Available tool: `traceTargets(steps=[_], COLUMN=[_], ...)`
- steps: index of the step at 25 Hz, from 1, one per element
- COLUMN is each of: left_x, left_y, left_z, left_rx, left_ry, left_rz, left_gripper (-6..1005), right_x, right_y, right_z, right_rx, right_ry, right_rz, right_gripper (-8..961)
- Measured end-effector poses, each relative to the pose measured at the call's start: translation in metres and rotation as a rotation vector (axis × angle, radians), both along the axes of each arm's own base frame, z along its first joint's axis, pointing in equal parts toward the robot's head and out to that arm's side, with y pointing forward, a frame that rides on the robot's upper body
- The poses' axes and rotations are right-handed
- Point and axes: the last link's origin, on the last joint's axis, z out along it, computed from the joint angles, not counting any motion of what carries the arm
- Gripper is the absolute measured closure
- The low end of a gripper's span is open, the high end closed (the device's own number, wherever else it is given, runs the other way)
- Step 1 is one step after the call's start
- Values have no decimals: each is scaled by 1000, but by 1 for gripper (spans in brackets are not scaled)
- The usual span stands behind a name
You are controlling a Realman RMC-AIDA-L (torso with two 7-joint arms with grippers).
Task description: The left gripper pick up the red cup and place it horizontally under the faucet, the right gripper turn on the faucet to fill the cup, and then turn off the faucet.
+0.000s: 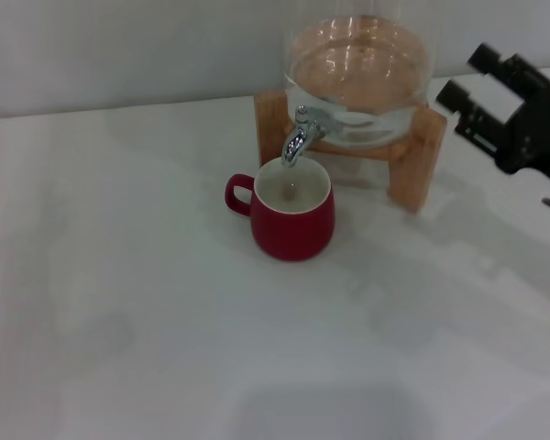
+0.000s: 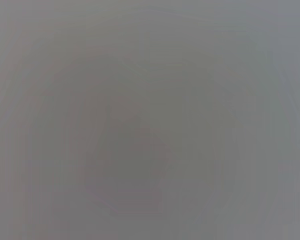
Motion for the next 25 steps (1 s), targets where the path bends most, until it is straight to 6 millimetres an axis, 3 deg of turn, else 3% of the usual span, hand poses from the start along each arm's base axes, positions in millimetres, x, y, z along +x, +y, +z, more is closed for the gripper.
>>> traceTargets(steps=[25], left_x=[4], left_y=[2], left_z=[-4], left_rx=[-17], left_ry=[20], left_rz=[-14], left_gripper=[165], right_x=[-13], right_y=[17], right_z=[-43], right_rx=[-161], right_ry=[-183], right_rz=[20], right_gripper=[279])
